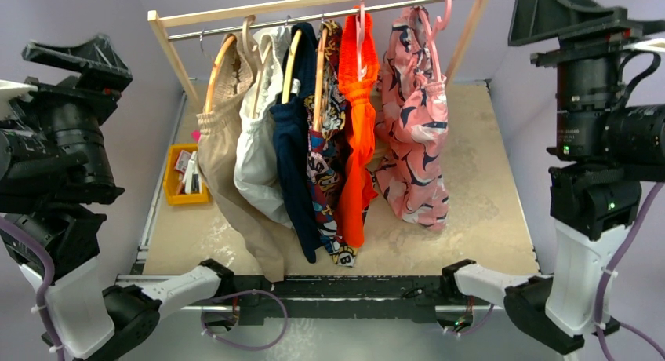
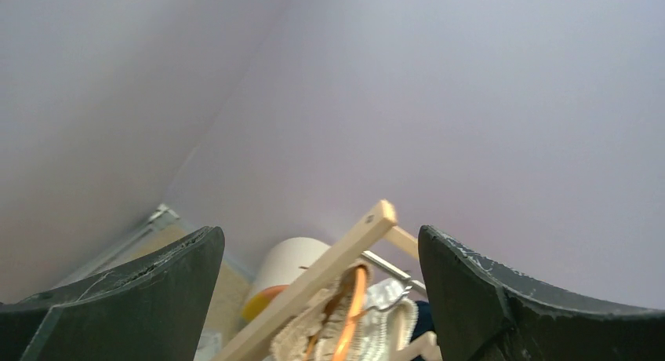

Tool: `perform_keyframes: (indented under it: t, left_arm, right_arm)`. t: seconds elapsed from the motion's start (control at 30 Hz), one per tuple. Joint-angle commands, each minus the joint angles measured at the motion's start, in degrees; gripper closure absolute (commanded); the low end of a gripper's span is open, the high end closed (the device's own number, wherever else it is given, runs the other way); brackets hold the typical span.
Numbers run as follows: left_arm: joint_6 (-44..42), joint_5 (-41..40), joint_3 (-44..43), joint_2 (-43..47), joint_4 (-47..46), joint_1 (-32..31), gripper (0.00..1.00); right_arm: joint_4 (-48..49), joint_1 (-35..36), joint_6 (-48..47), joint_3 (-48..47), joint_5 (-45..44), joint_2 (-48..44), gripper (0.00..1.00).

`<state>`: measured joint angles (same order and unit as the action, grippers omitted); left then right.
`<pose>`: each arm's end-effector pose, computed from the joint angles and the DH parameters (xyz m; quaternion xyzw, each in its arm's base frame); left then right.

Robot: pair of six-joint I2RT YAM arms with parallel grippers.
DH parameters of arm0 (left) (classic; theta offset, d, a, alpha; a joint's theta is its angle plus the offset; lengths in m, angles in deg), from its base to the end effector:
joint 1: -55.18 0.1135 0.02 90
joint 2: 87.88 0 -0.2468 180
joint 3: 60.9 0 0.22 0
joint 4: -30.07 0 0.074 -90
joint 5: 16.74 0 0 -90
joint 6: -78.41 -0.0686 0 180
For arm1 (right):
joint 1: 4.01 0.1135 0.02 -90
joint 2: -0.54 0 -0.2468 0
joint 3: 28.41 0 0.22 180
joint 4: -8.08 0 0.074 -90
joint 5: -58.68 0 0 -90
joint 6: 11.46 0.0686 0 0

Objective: Place the shorts on the hanger
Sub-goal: Reset both arms

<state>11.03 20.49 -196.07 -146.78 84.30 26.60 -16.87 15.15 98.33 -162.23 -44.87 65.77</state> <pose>0.0716 0.0232 0.5819 -0.3420 0.5192 -0.0970 0.7772 0.0985 0.0172 0.6395 0.1106 0.3903 0.2606 0.8761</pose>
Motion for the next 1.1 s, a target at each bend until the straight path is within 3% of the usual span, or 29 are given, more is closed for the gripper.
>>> perform_keyframes:
  t: [0.0, 0.23, 0.5, 0.63, 1.07]
  left_arm:
    - [2.80, 8.76, -6.95, -6.16, -0.07, -0.07, 0.07]
    - [3.80, 11.07, -7.62, -7.09, -1.14, -0.07, 0.07]
    - [-0.12, 4.98, 6.34, 5.40, -2.20, -0.23, 0.07]
    - [-0.98, 0.69, 12.55, 10.15, -1.59, -0.76, 0.06]
    - [-2.74, -9.09, 21.53, 13.67, 3.34, -2.07, 0.07]
  right_arm:
    - [-0.01, 1.28, 2.66, -7.03, 4.27, 7.12, 0.01]
    - [2.57, 2.43, 0.76, -7.98, -4.46, 8.97, 0.01]
    - [20.04, 3.19, -4.82, 25.47, -0.59, -11.69, 0.01]
    - [19.50, 4.56, -8.51, 31.95, -3.57, -17.46, 0.01]
    - [12.09, 5.80, -13.04, 39.92, -9.89, -21.36, 0.01]
